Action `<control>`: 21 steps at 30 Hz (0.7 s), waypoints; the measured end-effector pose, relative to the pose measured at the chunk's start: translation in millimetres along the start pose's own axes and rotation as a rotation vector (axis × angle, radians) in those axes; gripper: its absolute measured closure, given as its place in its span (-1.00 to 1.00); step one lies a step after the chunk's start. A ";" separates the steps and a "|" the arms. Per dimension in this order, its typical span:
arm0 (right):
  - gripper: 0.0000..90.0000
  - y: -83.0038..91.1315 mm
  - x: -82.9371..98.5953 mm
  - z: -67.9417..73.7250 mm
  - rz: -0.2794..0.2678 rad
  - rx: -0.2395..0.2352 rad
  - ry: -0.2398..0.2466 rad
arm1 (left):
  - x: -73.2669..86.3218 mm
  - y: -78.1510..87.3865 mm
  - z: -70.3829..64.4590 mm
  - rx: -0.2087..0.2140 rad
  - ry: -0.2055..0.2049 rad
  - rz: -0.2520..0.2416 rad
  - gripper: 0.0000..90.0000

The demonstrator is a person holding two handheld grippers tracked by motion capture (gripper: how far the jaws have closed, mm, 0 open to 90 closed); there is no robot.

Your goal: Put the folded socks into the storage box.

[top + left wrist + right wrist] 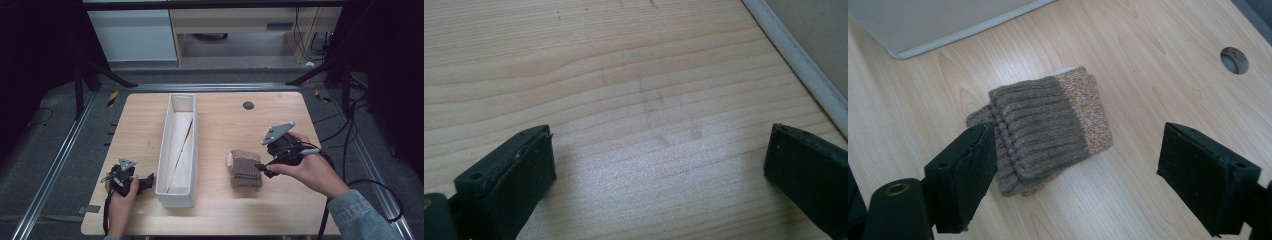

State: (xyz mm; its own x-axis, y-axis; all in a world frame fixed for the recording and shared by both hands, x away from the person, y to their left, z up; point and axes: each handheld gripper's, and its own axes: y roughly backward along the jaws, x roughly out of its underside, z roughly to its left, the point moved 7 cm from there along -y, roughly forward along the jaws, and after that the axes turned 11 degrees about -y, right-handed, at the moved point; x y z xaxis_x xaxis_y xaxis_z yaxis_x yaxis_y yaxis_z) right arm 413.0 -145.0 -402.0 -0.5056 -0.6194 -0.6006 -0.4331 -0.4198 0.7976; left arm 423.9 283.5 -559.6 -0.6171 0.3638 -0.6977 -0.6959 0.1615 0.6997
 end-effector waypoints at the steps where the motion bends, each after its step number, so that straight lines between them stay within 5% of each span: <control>1: -0.65 -1.3 0.1 0.7 0.002 -0.003 0.003 | 0.0 0.0 0.0 0.000 0.000 0.000 -1.00; 21: -0.66 -47.5 16.4 16.6 0.055 -0.051 0.047 | 0.1 0.1 -0.1 0.001 -0.001 -0.001 -1.00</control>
State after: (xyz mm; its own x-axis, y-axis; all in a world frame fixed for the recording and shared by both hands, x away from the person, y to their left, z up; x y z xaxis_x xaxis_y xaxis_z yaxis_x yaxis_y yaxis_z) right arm 412.9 -124.1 -450.7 -0.4914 -0.6727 -0.5532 -0.3666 -0.4164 0.8320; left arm 423.7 283.4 -559.6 -0.6161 0.3650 -0.6980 -0.6960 0.1626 0.6994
